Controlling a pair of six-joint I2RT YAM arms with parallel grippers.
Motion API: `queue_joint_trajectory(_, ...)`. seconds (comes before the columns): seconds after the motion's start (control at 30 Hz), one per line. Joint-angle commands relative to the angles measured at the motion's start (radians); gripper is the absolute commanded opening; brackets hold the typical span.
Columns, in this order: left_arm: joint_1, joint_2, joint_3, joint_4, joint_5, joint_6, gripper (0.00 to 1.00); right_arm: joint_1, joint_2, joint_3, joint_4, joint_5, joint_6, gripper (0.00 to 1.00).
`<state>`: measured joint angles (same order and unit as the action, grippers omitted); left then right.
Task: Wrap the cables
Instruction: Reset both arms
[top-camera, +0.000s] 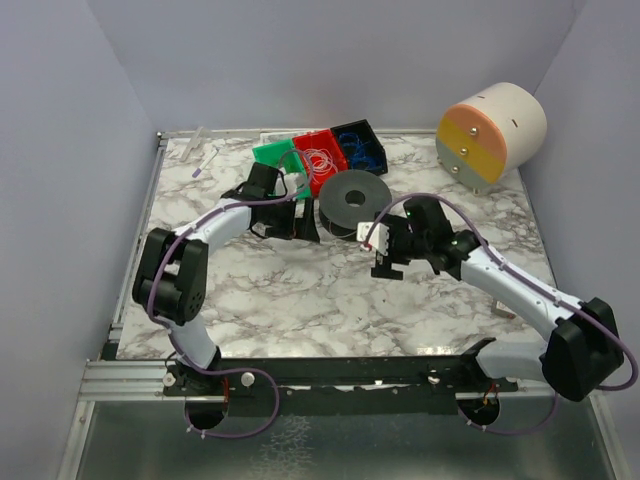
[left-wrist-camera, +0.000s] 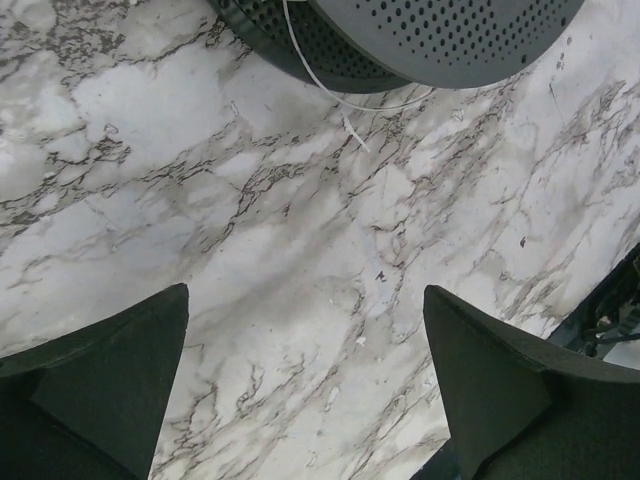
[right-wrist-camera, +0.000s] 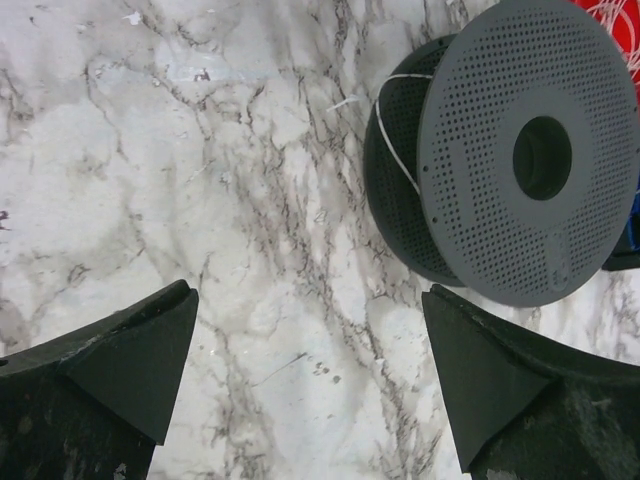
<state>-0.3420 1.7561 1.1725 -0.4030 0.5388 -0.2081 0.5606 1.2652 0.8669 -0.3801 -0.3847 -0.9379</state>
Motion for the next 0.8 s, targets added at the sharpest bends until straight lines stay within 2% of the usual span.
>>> queue_joint_trajectory(0.0,0.01,-0.106,0.042,-0.075,-0.074,0.107,0.99,-0.006,-0.043,0.037,-0.12,0.075,0.138,1.0)
queue_joint_trajectory(0.17,0.019,-0.222,0.079,-0.138,-0.178,0.234,0.99,-0.024,-0.121,0.048,-0.144,0.202,0.27,1.0)
queue_joint_trajectory(0.33,0.033,-0.404,0.045,-0.139,-0.254,0.337,0.99,-0.028,-0.413,-0.061,-0.018,0.33,0.395,1.0)
queue_joint_trajectory(0.47,0.037,-0.573,-0.03,-0.141,-0.33,0.397,0.99,-0.057,-0.553,-0.079,-0.034,0.379,0.536,1.0)
queue_joint_trajectory(0.6,0.038,-0.737,-0.118,-0.11,-0.498,0.379,0.99,-0.059,-0.691,-0.083,-0.063,0.443,0.639,1.0)
queue_joint_trajectory(0.77,0.04,-0.912,-0.283,-0.101,-0.47,0.425,0.99,-0.091,-0.849,-0.153,-0.027,0.521,0.623,1.0)
